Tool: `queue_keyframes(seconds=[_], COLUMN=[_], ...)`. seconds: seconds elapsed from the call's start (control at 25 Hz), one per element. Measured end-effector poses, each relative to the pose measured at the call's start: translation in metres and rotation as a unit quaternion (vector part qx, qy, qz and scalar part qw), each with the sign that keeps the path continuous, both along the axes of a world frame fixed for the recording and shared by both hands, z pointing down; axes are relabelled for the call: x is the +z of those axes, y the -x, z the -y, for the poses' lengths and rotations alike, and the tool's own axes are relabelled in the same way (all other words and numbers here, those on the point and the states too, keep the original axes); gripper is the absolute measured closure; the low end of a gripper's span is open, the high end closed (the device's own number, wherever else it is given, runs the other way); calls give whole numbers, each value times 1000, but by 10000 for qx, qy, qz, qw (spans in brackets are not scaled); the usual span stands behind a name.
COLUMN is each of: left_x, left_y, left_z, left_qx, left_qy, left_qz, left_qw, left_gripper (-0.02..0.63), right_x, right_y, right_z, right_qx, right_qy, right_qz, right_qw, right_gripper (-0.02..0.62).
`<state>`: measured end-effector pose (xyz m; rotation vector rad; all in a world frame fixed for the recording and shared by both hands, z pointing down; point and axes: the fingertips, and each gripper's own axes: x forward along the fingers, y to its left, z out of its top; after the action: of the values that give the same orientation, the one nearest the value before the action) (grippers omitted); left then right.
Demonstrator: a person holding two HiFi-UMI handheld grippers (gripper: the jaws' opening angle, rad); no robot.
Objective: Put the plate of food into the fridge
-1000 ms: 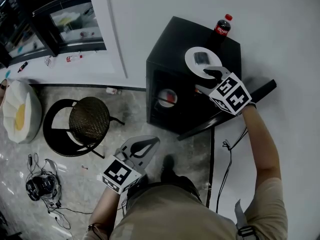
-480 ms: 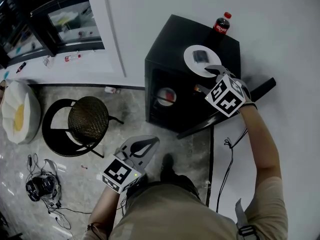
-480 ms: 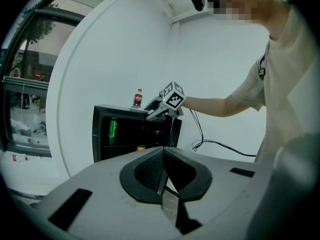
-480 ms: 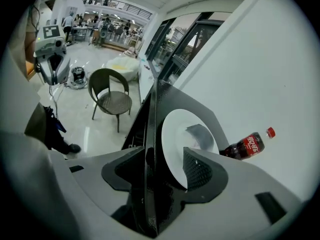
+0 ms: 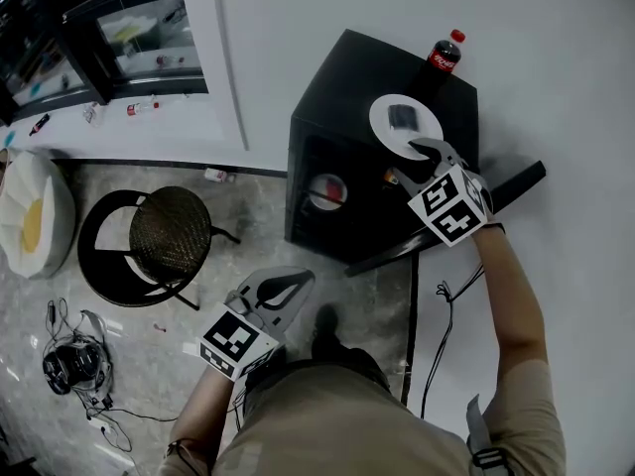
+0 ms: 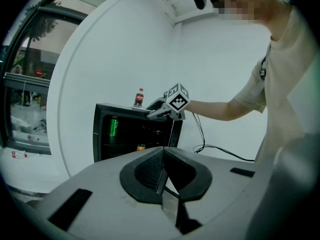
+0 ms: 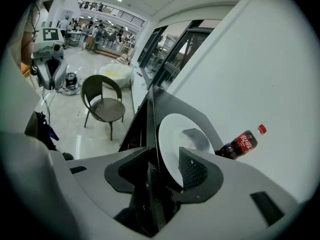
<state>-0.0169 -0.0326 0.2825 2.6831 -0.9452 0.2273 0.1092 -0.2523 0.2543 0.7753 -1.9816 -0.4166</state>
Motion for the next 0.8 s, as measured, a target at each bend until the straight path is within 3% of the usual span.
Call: queue_keyframes(seconds=[0.6,0.8], left_x=[-15,-12], left_y=[-10,-11], left_z=[12,11], left_qx=[92,84], left_qy=[-158,-111], left_qz=[-17,-4], left_qw=[9998,9999], left_gripper=[594,594], right_x=[-8,-10], right_y=[2,1], right_z=[-11,-15], right_qx=[-84,-143], right_qy=[-510,-774], right_qz=[41,-283], right_qw=[9987,9965], right_gripper=[476,503])
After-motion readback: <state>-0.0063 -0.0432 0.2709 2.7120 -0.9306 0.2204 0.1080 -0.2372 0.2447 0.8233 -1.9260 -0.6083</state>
